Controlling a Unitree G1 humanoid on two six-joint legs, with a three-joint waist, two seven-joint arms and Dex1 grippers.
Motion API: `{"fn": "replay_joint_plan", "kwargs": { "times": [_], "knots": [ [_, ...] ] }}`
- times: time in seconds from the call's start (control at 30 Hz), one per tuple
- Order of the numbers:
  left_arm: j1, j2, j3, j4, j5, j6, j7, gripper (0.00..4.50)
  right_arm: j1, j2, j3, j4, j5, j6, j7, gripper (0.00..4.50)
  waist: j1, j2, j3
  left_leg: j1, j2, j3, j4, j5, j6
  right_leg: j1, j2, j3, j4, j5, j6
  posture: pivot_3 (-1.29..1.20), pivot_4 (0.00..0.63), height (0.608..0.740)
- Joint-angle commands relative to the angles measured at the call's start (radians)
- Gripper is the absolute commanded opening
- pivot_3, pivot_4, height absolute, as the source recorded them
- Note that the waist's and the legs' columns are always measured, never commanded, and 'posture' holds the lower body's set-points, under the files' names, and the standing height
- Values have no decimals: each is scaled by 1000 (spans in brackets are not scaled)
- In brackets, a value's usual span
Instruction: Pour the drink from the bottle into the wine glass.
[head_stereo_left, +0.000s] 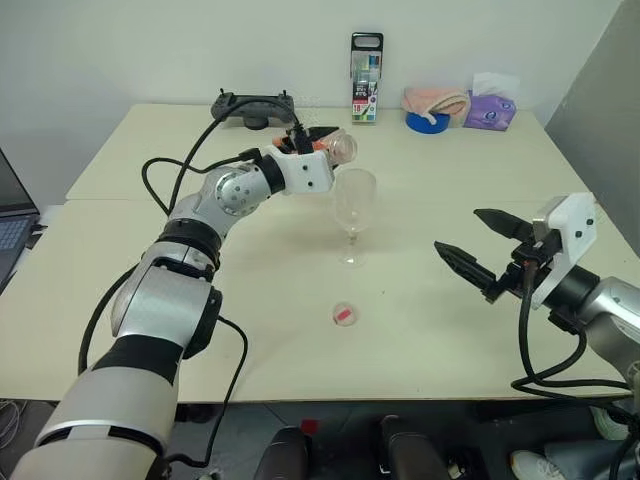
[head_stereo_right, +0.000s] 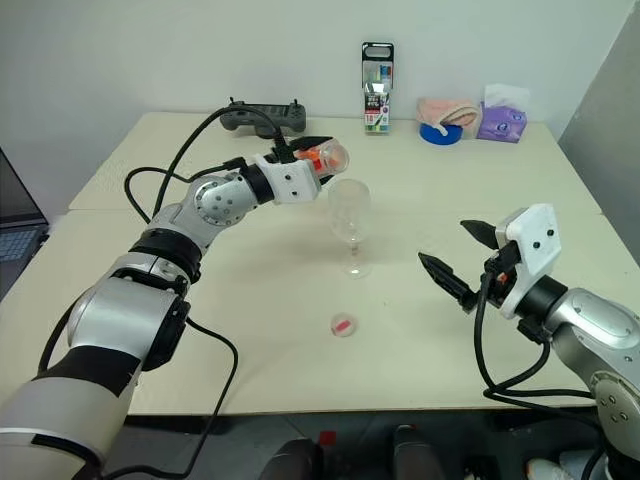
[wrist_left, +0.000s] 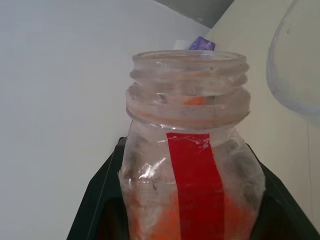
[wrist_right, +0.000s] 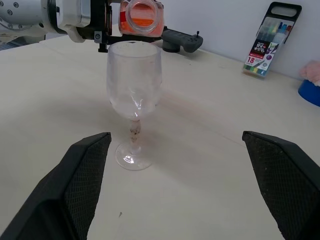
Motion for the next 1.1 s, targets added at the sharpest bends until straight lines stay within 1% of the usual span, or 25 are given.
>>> {"fn": "replay_joint_plan", "kwargs": {
  "times": [0.03,0.13,0.23,0.47,0.77,1.0,1.1],
  "knots": [
    [-55,31,-7,-23,24,-45,76,1841,-3,-17,-28,-11,-5,-26,-1,4495,0,0,0,0,0,0,0,0,0,0,0,0,0,0,0,0,150,740],
    [-55,40,-11,-19,35,-68,103,1840,0,-19,-18,-9,-12,-32,-3,4495,1,0,0,0,0,0,0,0,0,0,0,0,0,0,0,0,150,740],
    [-53,40,-10,-12,25,-84,73,1839,-1,-18,-13,-10,-14,-33,-6,4495,1,0,0,0,0,0,1,0,0,0,0,0,0,0,0,0,150,740],
    [-67,65,-64,-22,102,-118,152,1838,9,-17,-4,3,-32,-39,2,4495,1,0,0,-1,0,0,3,0,0,0,0,0,2,1,0,0,150,740],
    [-101,92,-154,-14,247,-91,355,1823,2,-27,1,-3,-45,-29,2,4495,1,0,0,-6,-1,0,14,-1,1,0,0,1,1,3,6,0,150,740],
    [-132,93,-241,-15,357,-52,511,1823,-24,-31,17,9,-53,-34,1,4495,1,0,0,-6,-1,0,14,-1,1,0,0,0,1,3,5,0,150,740],
    [-144,90,-259,-7,375,-45,551,1823,-30,-31,28,12,-58,-37,0,4495,1,0,0,-6,-1,0,14,-1,1,0,0,0,1,4,5,0,150,740]
  ]
}}
